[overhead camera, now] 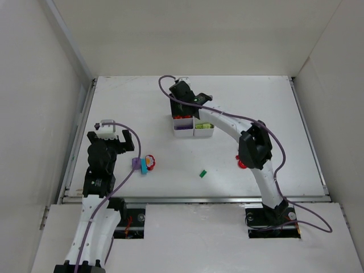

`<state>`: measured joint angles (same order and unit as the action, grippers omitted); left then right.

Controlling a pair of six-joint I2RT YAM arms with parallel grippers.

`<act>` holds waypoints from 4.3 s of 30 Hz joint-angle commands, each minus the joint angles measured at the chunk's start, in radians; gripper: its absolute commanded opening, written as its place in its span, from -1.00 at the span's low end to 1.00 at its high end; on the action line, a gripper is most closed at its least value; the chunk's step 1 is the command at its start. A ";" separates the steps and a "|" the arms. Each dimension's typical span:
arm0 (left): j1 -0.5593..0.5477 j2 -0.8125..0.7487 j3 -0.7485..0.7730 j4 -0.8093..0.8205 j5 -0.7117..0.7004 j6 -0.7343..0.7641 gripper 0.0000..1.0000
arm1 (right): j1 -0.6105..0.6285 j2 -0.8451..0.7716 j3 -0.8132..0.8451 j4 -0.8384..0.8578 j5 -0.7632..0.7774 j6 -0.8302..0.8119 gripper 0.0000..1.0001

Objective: Sort the legos into containers by color

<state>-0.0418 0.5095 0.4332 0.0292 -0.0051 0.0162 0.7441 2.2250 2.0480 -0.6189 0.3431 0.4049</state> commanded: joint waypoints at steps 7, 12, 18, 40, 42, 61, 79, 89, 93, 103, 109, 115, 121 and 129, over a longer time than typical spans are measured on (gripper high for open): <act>0.014 0.000 0.001 0.051 0.040 -0.007 1.00 | -0.009 -0.148 -0.058 0.070 -0.064 -0.043 0.33; 0.014 0.000 0.001 0.051 0.050 0.002 1.00 | -0.009 -0.144 -0.074 0.076 -0.073 -0.052 0.41; 0.023 0.000 0.001 0.051 0.050 0.002 1.00 | -0.009 -0.073 -0.032 0.042 -0.095 -0.061 0.37; 0.023 -0.009 0.001 0.051 0.059 0.002 1.00 | -0.018 -0.028 -0.011 0.022 -0.076 -0.071 0.40; 0.023 -0.019 0.001 0.051 0.059 0.002 1.00 | -0.018 -0.028 -0.011 0.022 -0.076 -0.080 0.27; 0.023 -0.019 0.001 0.051 0.059 0.002 1.00 | -0.018 -0.028 0.001 -0.012 -0.067 -0.089 0.46; 0.023 -0.005 0.057 0.012 0.129 0.062 1.00 | -0.037 -0.502 -0.342 -0.063 -0.004 -0.074 0.88; -0.010 0.106 0.283 -0.184 0.192 0.274 1.00 | -0.365 -0.881 -0.900 -0.010 -0.113 0.196 0.99; -0.010 0.153 0.331 -0.248 0.160 0.327 1.00 | -0.391 -0.913 -0.931 -0.001 -0.064 0.218 0.99; -0.010 0.256 0.363 -0.147 0.131 0.369 1.00 | -0.503 -0.773 -0.991 0.050 -0.107 0.230 0.77; -0.019 0.457 0.409 -0.055 0.200 0.402 1.00 | -0.503 -0.654 -0.970 0.074 -0.159 0.218 0.45; -0.090 0.610 0.434 0.108 0.200 0.458 1.00 | -0.463 -0.596 -0.989 0.048 -0.147 0.273 0.41; -0.102 0.621 0.395 0.201 0.244 0.398 1.00 | -0.454 -0.567 -1.039 0.073 -0.174 0.284 0.36; -0.135 0.565 0.320 0.244 0.226 0.370 1.00 | -0.454 -0.567 -1.069 0.058 -0.174 0.264 0.12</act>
<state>-0.1665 1.1385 0.7933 0.1993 0.2111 0.4107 0.2832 1.6733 1.0016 -0.5785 0.1749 0.6662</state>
